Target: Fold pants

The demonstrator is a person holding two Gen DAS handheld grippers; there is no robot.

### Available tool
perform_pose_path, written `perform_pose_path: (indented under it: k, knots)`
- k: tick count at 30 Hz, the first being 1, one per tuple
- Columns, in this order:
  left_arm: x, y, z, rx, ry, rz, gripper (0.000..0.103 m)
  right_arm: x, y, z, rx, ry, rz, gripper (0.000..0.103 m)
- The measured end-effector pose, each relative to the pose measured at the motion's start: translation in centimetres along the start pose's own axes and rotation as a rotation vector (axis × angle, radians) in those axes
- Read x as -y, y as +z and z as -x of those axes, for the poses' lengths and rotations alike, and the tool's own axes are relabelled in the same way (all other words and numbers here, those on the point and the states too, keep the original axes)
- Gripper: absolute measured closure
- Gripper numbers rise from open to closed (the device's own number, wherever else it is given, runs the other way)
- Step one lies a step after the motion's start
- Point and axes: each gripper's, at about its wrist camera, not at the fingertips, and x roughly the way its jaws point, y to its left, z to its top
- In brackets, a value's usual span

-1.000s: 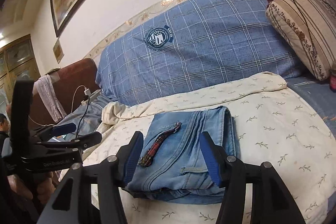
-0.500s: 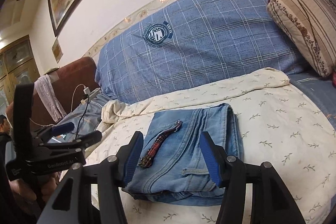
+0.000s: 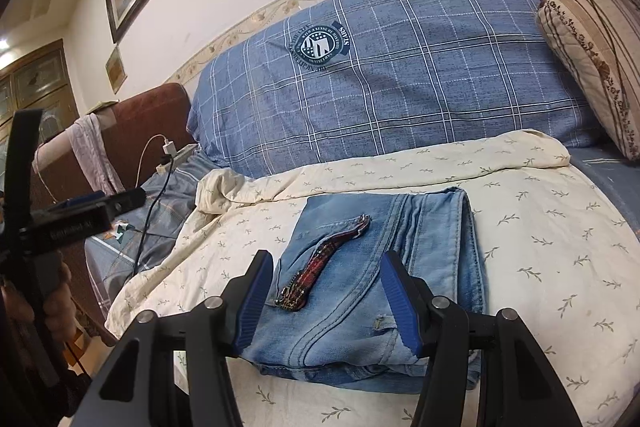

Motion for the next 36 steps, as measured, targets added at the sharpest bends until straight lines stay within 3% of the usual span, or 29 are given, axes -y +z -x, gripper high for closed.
perform_pose_path:
  k: [36]
  knots:
    - [1.8,-0.2,0.5,-0.004,-0.035,-0.027,0.009,0.9,0.2,0.9,0.013,-0.007,-0.009,0.043]
